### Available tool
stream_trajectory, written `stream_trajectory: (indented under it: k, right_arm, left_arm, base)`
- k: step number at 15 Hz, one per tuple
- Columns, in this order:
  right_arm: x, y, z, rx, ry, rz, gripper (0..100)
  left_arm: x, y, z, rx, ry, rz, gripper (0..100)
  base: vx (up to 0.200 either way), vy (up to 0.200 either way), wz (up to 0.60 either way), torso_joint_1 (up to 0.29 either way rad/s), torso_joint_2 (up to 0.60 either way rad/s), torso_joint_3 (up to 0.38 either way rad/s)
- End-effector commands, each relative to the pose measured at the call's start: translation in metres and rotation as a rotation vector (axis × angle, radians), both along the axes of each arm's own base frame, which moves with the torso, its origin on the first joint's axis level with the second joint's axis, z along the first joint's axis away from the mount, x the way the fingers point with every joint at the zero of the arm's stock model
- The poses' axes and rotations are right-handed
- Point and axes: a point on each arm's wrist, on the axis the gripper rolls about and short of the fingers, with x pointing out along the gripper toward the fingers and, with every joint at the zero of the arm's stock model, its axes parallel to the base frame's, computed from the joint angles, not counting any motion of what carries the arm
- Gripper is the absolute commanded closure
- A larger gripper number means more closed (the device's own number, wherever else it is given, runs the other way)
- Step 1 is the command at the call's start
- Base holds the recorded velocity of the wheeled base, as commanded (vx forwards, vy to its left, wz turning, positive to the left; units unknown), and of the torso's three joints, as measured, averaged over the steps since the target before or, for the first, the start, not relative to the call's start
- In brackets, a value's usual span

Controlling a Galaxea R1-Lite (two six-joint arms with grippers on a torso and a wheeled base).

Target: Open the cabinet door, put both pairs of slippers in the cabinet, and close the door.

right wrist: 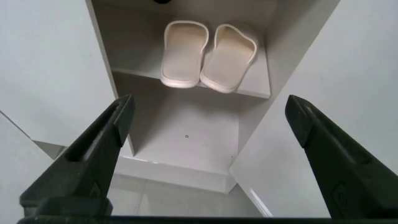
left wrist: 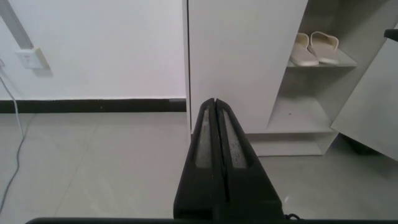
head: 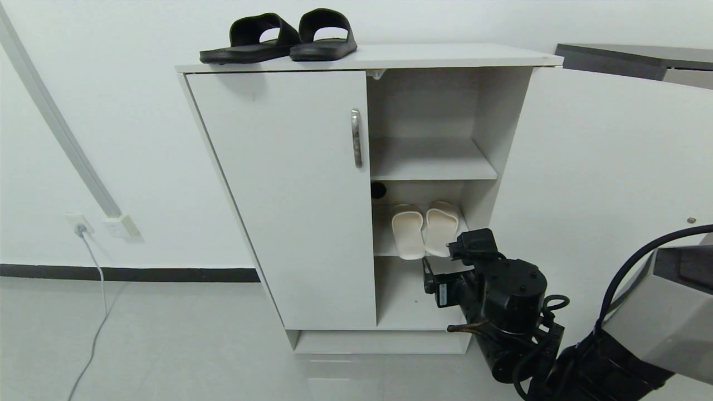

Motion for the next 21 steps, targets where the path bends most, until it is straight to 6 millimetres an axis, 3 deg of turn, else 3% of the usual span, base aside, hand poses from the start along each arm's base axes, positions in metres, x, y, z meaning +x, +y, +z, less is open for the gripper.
stream_trajectory:
  k: [1,15,21]
  right_arm:
    - [-0.0013,0.0003,-0.0013,-0.008,-0.004,0.006,0]
    - [-0.0031,-0.0014,-0.0021,-0.007,-0.006,0.012,0]
    - [-0.0058,-0.0096,-0.0024,0.002,-0.044,0.097,0]
  left_arm:
    - [0.0001,0.0000,0.0000,0.000,0.001,-0.001,100]
    - [0.0001,0.0000,0.0000,0.000,0.001,-0.001,100]
    - [0.0001,0.0000,0.0000,0.000,0.001,-0.001,100]
  base:
    - [0.000,0.200,0.00,0.022,0.00,-0.007]
    - [0.000,0.200,0.00,0.002,0.00,0.002]
    - [0.000,0.000,0.00,0.000,0.00,0.000]
